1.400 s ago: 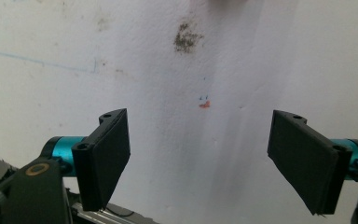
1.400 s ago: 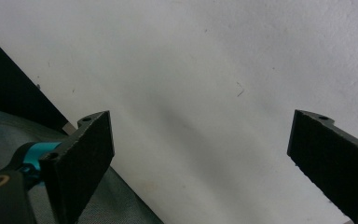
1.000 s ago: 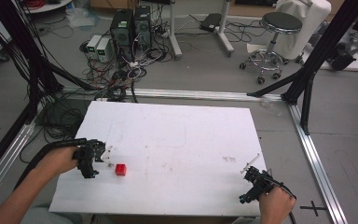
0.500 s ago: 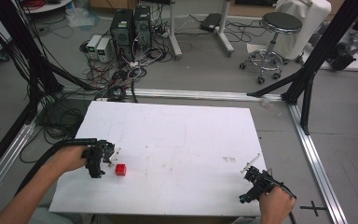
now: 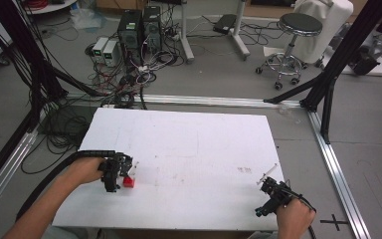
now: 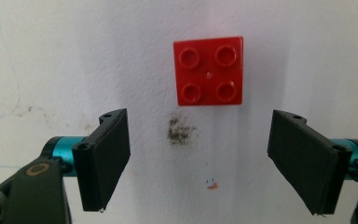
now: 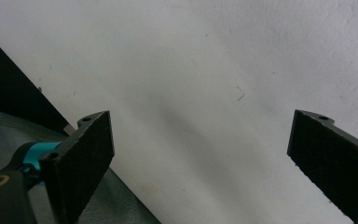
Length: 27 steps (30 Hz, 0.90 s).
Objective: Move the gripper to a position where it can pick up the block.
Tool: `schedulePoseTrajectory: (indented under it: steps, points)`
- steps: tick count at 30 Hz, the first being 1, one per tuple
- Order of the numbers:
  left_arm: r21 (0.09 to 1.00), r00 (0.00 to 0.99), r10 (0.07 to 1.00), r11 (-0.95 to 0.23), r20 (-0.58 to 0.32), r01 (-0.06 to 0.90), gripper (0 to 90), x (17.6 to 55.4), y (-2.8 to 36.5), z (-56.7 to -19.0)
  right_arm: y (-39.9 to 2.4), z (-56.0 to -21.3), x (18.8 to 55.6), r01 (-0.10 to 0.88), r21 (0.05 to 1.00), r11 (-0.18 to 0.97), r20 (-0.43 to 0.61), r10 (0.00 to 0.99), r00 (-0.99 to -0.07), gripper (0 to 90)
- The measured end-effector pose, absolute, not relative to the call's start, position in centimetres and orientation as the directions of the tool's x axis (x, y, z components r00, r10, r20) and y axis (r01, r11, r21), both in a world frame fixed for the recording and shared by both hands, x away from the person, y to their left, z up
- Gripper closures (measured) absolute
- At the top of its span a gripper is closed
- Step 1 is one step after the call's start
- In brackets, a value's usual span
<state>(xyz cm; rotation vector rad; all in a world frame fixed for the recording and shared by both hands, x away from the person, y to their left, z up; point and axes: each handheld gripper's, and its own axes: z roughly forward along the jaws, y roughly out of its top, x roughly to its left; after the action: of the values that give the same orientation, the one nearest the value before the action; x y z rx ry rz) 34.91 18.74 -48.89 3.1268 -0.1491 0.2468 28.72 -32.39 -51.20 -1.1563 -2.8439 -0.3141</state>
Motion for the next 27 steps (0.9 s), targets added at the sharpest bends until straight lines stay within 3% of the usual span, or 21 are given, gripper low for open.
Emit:
schedulePoseTrajectory:
  steps: [27]
  points:
    - [-0.029, 0.993, -0.089, -0.996, 0.078, -0.087, 21.5, 35.4, 16.4, -50.3, -32.5, -51.2, 28.7, 0.697, 0.171, 0.697, 0.127, 0.686, -0.717, 6.3]
